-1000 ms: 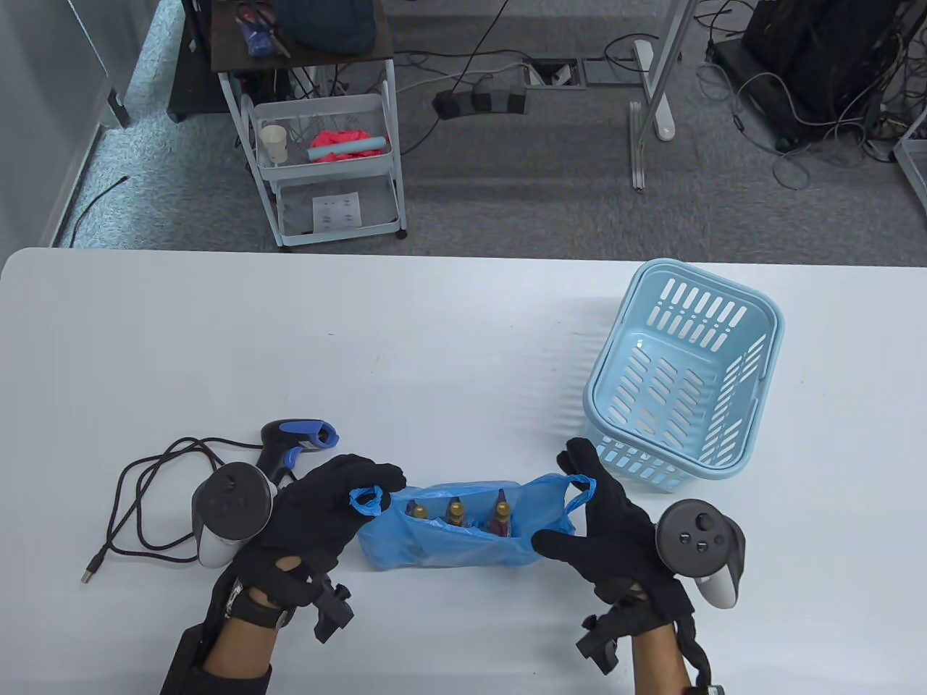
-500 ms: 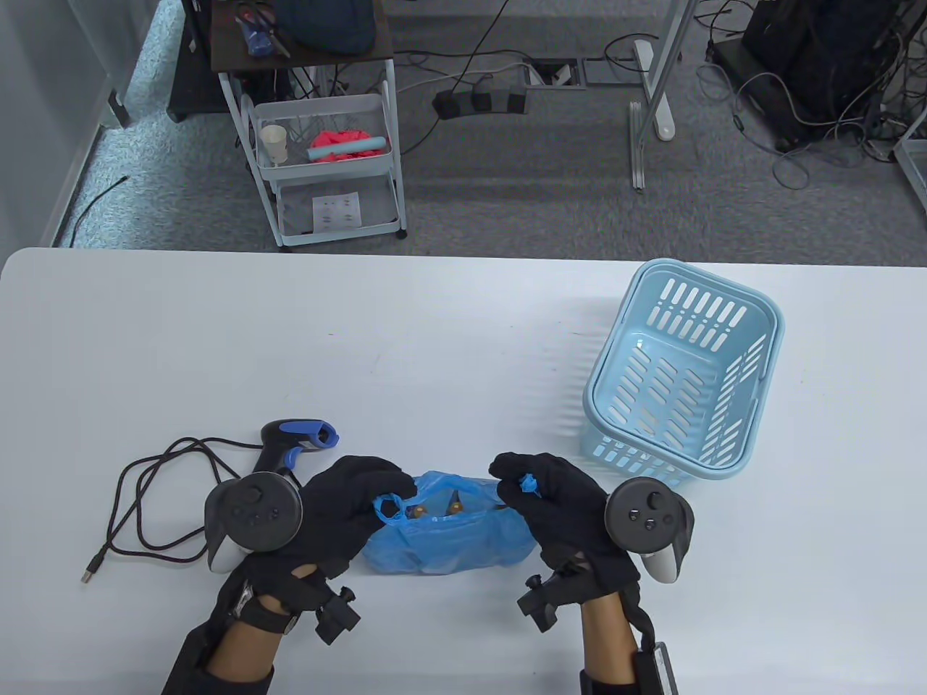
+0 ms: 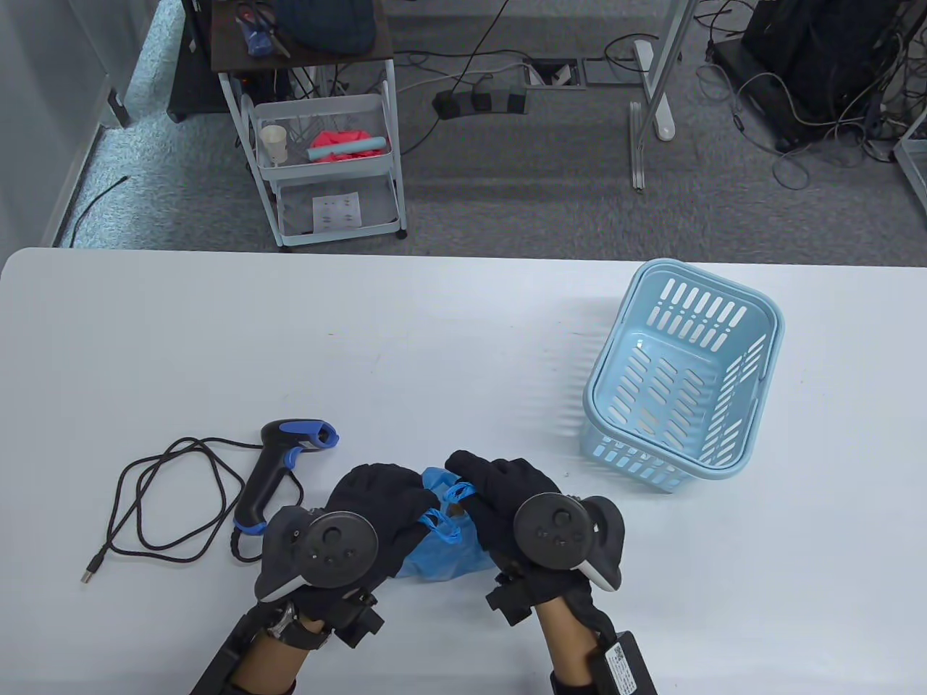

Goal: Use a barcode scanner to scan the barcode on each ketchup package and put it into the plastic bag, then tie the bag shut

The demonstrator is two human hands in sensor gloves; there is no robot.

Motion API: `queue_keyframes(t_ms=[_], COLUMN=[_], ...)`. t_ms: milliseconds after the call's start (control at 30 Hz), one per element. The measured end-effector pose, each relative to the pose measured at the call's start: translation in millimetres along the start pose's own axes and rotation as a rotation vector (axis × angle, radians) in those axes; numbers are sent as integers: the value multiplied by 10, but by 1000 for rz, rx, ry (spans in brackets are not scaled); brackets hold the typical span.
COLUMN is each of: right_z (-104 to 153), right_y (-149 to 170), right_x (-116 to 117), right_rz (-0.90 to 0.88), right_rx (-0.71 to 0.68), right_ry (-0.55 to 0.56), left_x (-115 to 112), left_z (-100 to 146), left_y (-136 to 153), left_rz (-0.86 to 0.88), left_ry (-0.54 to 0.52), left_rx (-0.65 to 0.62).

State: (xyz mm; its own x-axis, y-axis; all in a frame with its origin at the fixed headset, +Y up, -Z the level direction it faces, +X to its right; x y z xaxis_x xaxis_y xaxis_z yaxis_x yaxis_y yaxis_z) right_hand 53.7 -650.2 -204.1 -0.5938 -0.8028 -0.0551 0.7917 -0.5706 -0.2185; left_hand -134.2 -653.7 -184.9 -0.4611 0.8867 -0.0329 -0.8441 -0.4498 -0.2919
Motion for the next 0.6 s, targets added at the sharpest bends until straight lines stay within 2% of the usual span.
queue_keyframes(t_ms=[200,300,400,467,600], right_z=[37,50,46,40,23], right_y=[-190,-235,-228,-199,-133], right_x=[100,105,111,116,112], right_rz=[159,188,152,66,-29], right_rx=[-69,-113,-141,-149,-169], right_ry=[-93,-178,-296,-363,-445], left_x=[-17,-15,-4,4,24], left_z=[7,4,9,17,28], left_y=[-46,-46,-57,-68,-84], left_rz=[-57,-63,-66,-85,-100], left_ry=[-32,-33,-36,-42,-56], left_rx=[17,23,20,18,16])
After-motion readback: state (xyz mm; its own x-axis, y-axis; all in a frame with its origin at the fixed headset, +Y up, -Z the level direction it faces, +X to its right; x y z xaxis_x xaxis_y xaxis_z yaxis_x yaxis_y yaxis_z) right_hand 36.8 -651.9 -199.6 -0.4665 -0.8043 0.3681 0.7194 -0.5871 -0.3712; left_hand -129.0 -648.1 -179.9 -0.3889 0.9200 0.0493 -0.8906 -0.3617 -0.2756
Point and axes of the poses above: the tracker on the back of each hand, its own y axis roughly to the little-finger side, its own z axis roughly from the fingertips to the wrist, x = y × z, the point moved 2 cm from there along -z, roughly from the wrist to the fingertips, and after that the axes turned 11 degrees about x, right-handed, at the moved point
